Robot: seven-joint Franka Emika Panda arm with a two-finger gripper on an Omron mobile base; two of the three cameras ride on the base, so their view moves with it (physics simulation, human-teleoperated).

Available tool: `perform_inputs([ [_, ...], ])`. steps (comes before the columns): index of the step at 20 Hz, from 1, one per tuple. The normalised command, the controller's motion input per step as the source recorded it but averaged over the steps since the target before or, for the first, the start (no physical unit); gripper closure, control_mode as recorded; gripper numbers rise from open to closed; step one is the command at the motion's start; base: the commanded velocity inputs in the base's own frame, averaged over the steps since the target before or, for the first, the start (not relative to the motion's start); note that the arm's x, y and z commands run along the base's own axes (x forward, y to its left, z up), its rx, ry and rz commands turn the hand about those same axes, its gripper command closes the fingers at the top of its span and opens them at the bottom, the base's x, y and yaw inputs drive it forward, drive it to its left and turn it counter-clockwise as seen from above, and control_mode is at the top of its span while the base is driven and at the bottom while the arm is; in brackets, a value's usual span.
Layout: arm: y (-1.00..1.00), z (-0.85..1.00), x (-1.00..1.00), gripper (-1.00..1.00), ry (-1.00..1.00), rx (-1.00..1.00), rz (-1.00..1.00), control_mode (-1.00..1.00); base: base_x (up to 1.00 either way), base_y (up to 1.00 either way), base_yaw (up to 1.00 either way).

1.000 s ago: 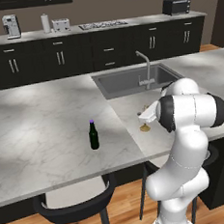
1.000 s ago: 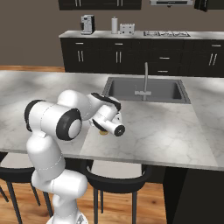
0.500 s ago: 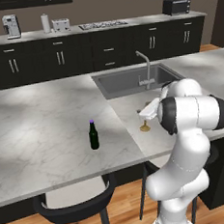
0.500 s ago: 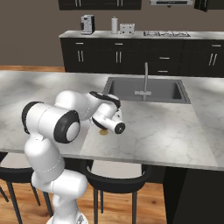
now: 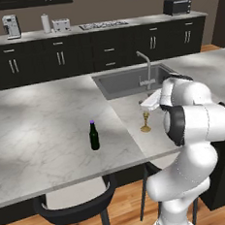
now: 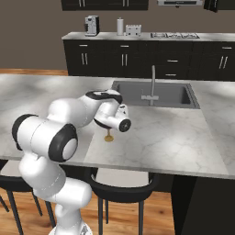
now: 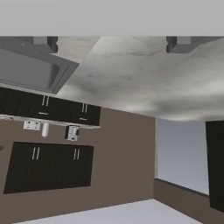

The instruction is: Get the candle and the beer from the cabinet and move them to the dining counter.

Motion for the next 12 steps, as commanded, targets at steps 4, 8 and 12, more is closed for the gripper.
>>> perform_inputs([
  [4,0.00,0.52,-0.16,-1.00,0.00,-0.01,-0.13,-1.00,0.00,0.00,0.00],
  [8,0.00,0.49,-0.33,-1.00,0.00,-0.02,-0.19,-1.00,0.00,0.00,0.00],
  [12,0.00,0.43,-0.47,-1.00,0.00,0.00,-0.24,-1.00,0.00,0.00,0.00],
])
